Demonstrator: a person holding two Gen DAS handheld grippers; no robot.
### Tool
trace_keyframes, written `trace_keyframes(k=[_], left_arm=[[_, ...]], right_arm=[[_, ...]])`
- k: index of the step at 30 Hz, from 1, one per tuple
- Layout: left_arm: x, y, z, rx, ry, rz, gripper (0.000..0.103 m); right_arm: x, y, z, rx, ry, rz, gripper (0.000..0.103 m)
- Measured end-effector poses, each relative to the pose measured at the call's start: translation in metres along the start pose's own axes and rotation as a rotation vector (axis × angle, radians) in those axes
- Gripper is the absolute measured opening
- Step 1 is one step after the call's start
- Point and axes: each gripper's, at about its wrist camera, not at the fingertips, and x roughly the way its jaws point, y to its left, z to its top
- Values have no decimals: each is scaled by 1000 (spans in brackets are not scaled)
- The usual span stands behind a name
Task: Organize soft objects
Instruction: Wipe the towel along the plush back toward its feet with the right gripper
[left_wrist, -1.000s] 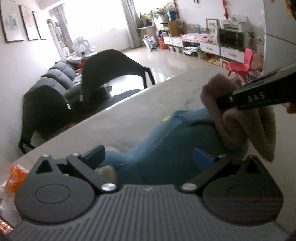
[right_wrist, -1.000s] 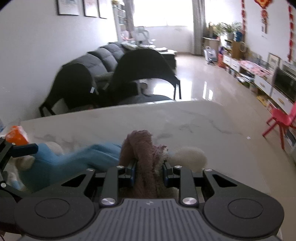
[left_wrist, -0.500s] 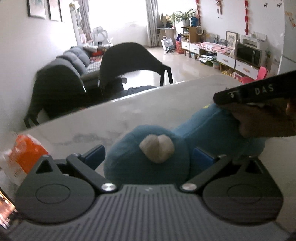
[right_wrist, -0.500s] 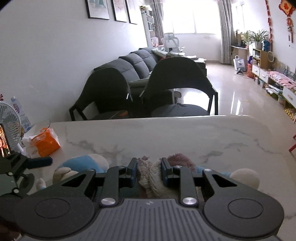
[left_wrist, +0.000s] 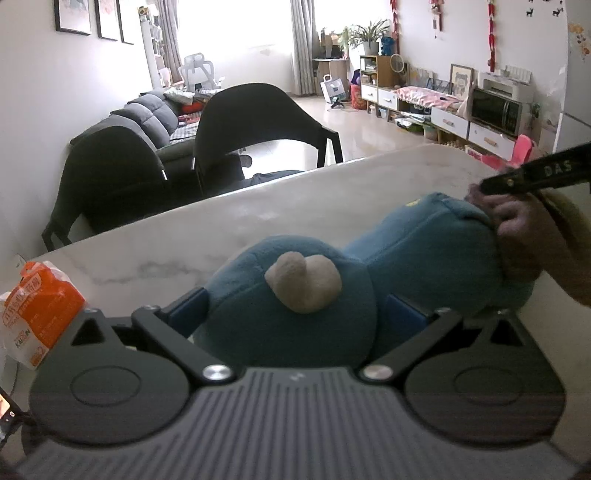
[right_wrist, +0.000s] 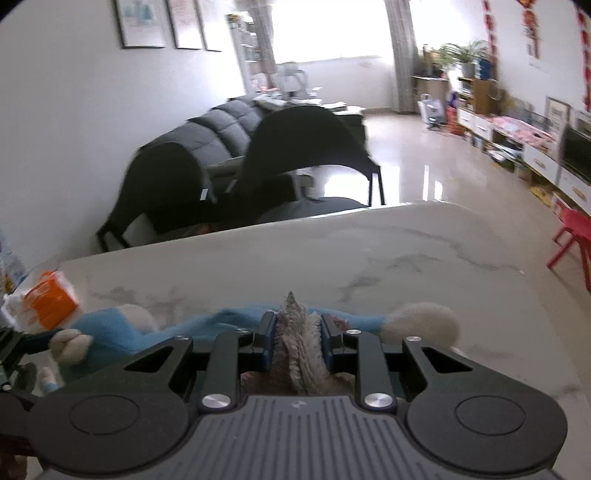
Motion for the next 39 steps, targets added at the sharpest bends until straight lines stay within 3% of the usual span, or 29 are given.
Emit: trace_keyframes(k=[17,24,30,39], left_arm=[[-1,6,-5,-13,-12,-10,103],[2,4,-3,-7,-9,1,103],[3,4,-4,-5,-9,7,103],[2,4,-6,0,-11,12,103]], right_arm=[[-17,9,-3,1,-33,67,24],[-1,23,-11,-13,32,123,23],[0,9,-12,25,37,127,18],[-7,-7,-10,80,32,149,17]])
